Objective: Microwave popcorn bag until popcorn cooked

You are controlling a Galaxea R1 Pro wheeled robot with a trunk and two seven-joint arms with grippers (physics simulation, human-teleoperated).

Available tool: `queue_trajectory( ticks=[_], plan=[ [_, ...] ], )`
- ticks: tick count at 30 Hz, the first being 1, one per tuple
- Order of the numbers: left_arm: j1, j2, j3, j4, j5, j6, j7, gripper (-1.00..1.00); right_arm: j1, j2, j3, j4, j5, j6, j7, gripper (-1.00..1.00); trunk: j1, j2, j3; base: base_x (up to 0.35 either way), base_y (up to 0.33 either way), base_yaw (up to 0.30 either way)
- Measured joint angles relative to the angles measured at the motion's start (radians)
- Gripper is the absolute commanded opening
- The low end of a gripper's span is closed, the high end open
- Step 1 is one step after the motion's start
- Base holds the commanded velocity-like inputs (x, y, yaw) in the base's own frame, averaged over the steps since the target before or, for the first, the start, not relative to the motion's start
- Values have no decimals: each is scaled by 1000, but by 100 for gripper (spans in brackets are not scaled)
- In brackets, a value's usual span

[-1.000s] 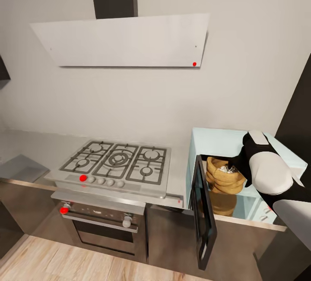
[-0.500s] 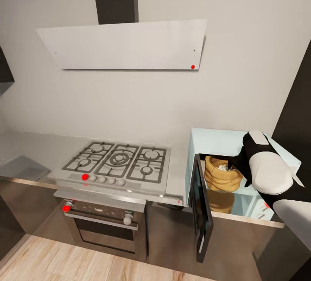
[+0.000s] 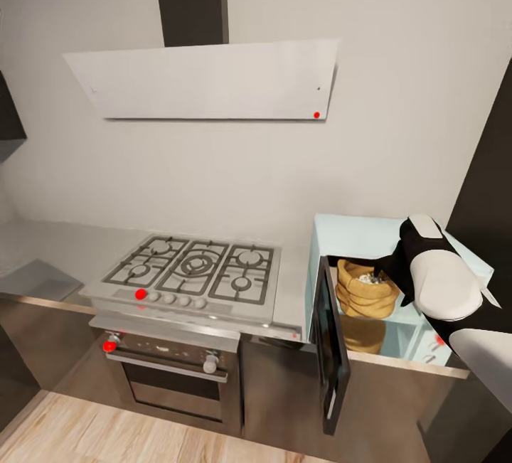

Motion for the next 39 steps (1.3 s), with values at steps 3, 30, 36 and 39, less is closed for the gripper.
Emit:
queue_trajectory(
  ticks=[3,30,36,39],
  plan=[
    [0,0,0,0,0,0,0,100,0,0,0,0,0,0,0,100,0,0,5,0,0,0],
    [0,-2,0,0,0,0,0,100,0,0,-2,0,0,28,1,100,1,0,38,-166,0,0],
    [0,-3,0,0,0,1,0,100,0,1,143,0,1,27,18,100,1,0,38,-338,0,0],
    [0,-3,0,0,0,1,0,100,3,2,199,13,8,28,64,100,1,0,38,-339,0,0]
  ],
)
